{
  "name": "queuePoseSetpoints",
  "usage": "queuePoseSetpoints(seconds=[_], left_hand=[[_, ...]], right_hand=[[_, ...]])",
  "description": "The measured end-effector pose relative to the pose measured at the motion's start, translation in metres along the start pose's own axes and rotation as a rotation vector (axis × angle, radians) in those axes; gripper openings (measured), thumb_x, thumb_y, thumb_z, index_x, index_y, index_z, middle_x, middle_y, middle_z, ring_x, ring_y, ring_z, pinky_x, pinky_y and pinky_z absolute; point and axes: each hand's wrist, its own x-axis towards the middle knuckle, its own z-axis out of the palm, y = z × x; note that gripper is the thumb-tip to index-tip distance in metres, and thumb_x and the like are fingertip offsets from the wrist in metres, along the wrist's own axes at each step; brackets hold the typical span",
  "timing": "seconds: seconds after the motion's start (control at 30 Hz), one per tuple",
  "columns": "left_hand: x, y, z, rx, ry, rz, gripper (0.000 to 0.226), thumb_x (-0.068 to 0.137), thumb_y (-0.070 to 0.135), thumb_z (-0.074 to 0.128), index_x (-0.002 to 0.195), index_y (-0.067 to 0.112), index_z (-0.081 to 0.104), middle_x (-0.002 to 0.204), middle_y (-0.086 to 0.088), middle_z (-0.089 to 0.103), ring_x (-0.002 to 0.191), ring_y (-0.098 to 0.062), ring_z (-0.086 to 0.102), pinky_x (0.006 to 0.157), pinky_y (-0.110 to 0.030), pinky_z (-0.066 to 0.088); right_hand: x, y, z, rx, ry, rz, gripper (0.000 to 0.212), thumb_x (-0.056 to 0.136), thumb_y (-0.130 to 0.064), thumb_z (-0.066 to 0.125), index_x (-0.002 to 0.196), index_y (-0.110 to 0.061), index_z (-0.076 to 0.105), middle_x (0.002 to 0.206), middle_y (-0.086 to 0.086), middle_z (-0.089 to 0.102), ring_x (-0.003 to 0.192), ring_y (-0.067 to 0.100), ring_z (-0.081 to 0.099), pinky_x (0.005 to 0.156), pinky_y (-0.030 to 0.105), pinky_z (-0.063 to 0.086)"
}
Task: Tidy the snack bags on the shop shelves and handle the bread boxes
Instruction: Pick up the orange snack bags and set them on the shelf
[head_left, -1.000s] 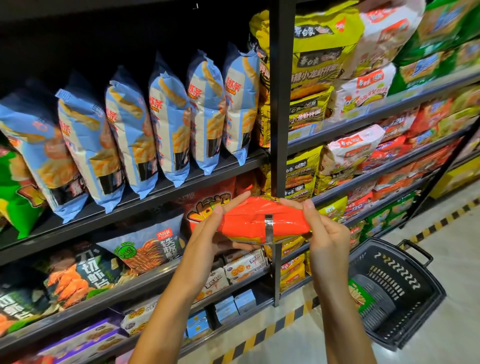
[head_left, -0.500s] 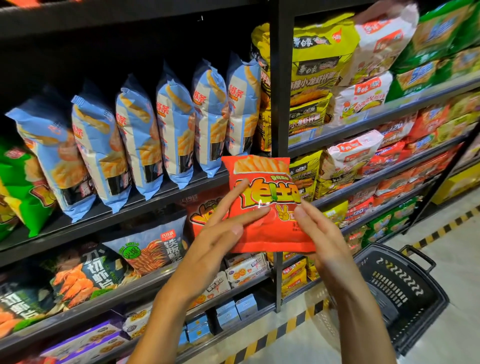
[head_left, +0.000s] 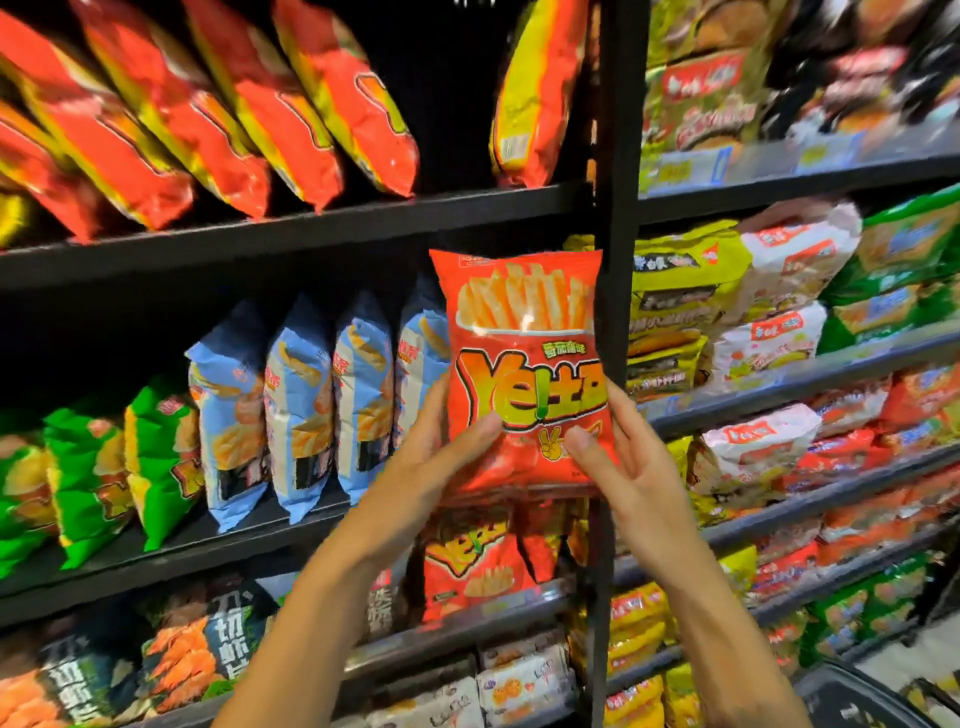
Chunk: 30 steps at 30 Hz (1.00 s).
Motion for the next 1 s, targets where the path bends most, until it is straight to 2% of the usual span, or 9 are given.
queuePoseSetpoints(seconds=[0.13, 0.2, 0.4, 0.57, 0.67, 0.77, 0.83, 0.93, 1.0], left_hand=[[0.029, 0.036, -0.014, 0.038, 0.050, 0.063, 0.062, 0.090, 0.025, 0.066, 0.148, 0.028, 0.043, 0.133, 0.005, 0.070, 0.123, -0.017, 0.066, 0.097, -0.027, 0.055], [0.043, 0.053, -0.021, 0.045, 0.074, 0.096, 0.064, 0.088, 0.021, 0.068, 0.147, 0.022, 0.043, 0.132, 0.001, 0.071, 0.121, -0.018, 0.068, 0.091, -0.025, 0.056], [0.078, 0.092, -0.038, 0.085, 0.230, 0.248, 0.063, 0.085, 0.018, 0.071, 0.144, 0.016, 0.049, 0.132, -0.005, 0.070, 0.125, -0.025, 0.066, 0.099, -0.032, 0.056], [0.097, 0.118, -0.054, 0.159, 0.373, 0.384, 0.060, 0.084, 0.022, 0.075, 0.139, 0.021, 0.051, 0.132, -0.003, 0.071, 0.123, -0.027, 0.067, 0.111, -0.053, 0.047], [0.120, 0.130, -0.058, 0.263, 0.468, 0.464, 0.066, 0.082, 0.028, 0.079, 0.141, 0.022, 0.049, 0.132, -0.001, 0.070, 0.123, -0.023, 0.067, 0.112, -0.052, 0.047], [0.153, 0.139, -0.054, 0.392, 0.542, 0.544, 0.070, 0.081, 0.030, 0.079, 0.141, 0.021, 0.045, 0.127, 0.006, 0.070, 0.118, -0.009, 0.067, 0.110, -0.041, 0.049], [0.175, 0.142, -0.053, 0.470, 0.572, 0.573, 0.070, 0.082, 0.026, 0.081, 0.141, 0.018, 0.044, 0.119, 0.013, 0.070, 0.111, -0.002, 0.067, 0.106, -0.037, 0.051], [0.205, 0.143, -0.056, 0.539, 0.615, 0.598, 0.063, 0.085, 0.020, 0.082, 0.136, 0.017, 0.044, 0.116, 0.006, 0.070, 0.109, -0.010, 0.068, 0.101, -0.043, 0.053], [0.219, 0.143, -0.057, 0.575, 0.647, 0.612, 0.062, 0.084, 0.021, 0.081, 0.133, 0.016, 0.043, 0.118, 0.000, 0.069, 0.110, -0.019, 0.067, 0.097, -0.044, 0.053]], right_hand=[[0.047, -0.026, 0.002, -0.047, -0.087, -0.083, 0.058, 0.098, -0.025, 0.060, 0.153, -0.030, 0.042, 0.147, -0.012, 0.059, 0.139, 0.008, 0.052, 0.111, 0.032, 0.046], [0.069, -0.039, 0.005, -0.068, -0.119, -0.134, 0.056, 0.097, -0.026, 0.061, 0.149, -0.036, 0.044, 0.143, -0.021, 0.060, 0.137, 0.002, 0.053, 0.110, 0.026, 0.047], [0.131, -0.075, 0.009, -0.119, -0.180, -0.284, 0.064, 0.096, -0.031, 0.062, 0.155, -0.037, 0.038, 0.147, -0.033, 0.051, 0.139, -0.010, 0.044, 0.105, 0.011, 0.043], [0.179, -0.084, 0.013, -0.098, -0.022, -0.361, 0.064, 0.096, -0.030, 0.070, 0.153, -0.035, 0.041, 0.153, -0.016, 0.051, 0.141, 0.002, 0.048, 0.119, 0.032, 0.040], [0.211, -0.085, 0.014, -0.166, 0.109, -0.344, 0.071, 0.095, -0.021, 0.075, 0.156, -0.027, 0.039, 0.154, -0.008, 0.050, 0.140, 0.006, 0.048, 0.120, 0.037, 0.039], [0.235, -0.087, 0.017, -0.232, 0.168, -0.304, 0.074, 0.094, -0.018, 0.076, 0.156, -0.027, 0.038, 0.156, -0.006, 0.046, 0.142, 0.009, 0.044, 0.121, 0.036, 0.037], [0.245, -0.088, 0.022, -0.281, 0.223, -0.291, 0.077, 0.094, -0.018, 0.076, 0.158, -0.027, 0.035, 0.158, -0.005, 0.043, 0.142, 0.007, 0.041, 0.117, 0.026, 0.034], [0.257, -0.089, 0.030, -0.349, 0.301, -0.295, 0.088, 0.092, -0.019, 0.077, 0.162, -0.025, 0.024, 0.161, -0.005, 0.038, 0.145, 0.010, 0.039, 0.113, 0.022, 0.032], [0.266, -0.090, 0.035, -0.375, 0.362, -0.308, 0.095, 0.088, -0.019, 0.080, 0.163, -0.023, 0.020, 0.159, 0.001, 0.041, 0.144, 0.016, 0.042, 0.117, 0.028, 0.035]])
